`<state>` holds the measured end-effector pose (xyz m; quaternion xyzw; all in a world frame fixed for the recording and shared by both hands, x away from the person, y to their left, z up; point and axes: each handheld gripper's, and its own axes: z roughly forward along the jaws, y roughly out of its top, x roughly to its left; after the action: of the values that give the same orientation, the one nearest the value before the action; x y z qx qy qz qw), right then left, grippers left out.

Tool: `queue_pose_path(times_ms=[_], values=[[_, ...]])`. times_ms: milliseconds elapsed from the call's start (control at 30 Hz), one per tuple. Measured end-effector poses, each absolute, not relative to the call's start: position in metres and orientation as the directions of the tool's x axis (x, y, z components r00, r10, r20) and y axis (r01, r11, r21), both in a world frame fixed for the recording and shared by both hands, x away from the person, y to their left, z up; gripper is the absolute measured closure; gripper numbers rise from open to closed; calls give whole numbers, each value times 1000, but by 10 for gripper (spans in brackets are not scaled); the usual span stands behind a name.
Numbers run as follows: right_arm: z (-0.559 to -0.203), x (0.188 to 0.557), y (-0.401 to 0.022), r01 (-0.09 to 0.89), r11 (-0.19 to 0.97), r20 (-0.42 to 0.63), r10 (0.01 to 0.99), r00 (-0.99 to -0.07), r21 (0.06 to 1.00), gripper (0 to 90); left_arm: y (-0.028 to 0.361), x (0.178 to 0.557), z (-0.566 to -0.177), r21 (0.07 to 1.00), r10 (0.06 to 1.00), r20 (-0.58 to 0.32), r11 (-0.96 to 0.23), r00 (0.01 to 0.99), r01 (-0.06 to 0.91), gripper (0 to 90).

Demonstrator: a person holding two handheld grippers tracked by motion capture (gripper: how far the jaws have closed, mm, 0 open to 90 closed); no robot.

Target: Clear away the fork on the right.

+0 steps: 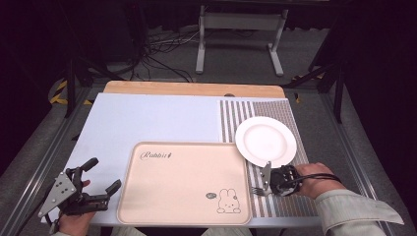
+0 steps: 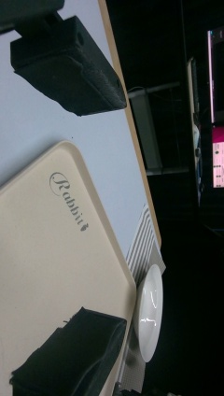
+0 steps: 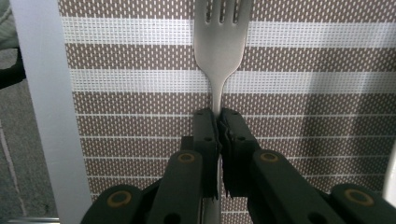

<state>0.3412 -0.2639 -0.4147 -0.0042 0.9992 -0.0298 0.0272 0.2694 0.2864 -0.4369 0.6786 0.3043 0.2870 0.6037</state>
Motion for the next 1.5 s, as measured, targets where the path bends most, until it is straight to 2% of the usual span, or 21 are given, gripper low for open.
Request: queue_pose_path(times_ms=[533, 833, 1367, 1500], values=[[-364, 334, -248, -28, 995, -149, -14, -989, 92, 860, 287, 269, -436, 995, 760, 24, -84, 649, 61, 11], [-343, 330, -235, 55, 975, -173, 93, -981, 215, 860, 287, 269, -437, 994, 761, 22, -84, 648, 64, 11], [-319, 318, -192, 172, 927, -154, 233, -960, 334, 860, 287, 270, -437, 995, 762, 19, -81, 648, 66, 11], [-315, 317, -181, 236, 905, -144, 302, -942, 355, 860, 287, 270, -437, 994, 761, 20, -83, 649, 66, 11]])
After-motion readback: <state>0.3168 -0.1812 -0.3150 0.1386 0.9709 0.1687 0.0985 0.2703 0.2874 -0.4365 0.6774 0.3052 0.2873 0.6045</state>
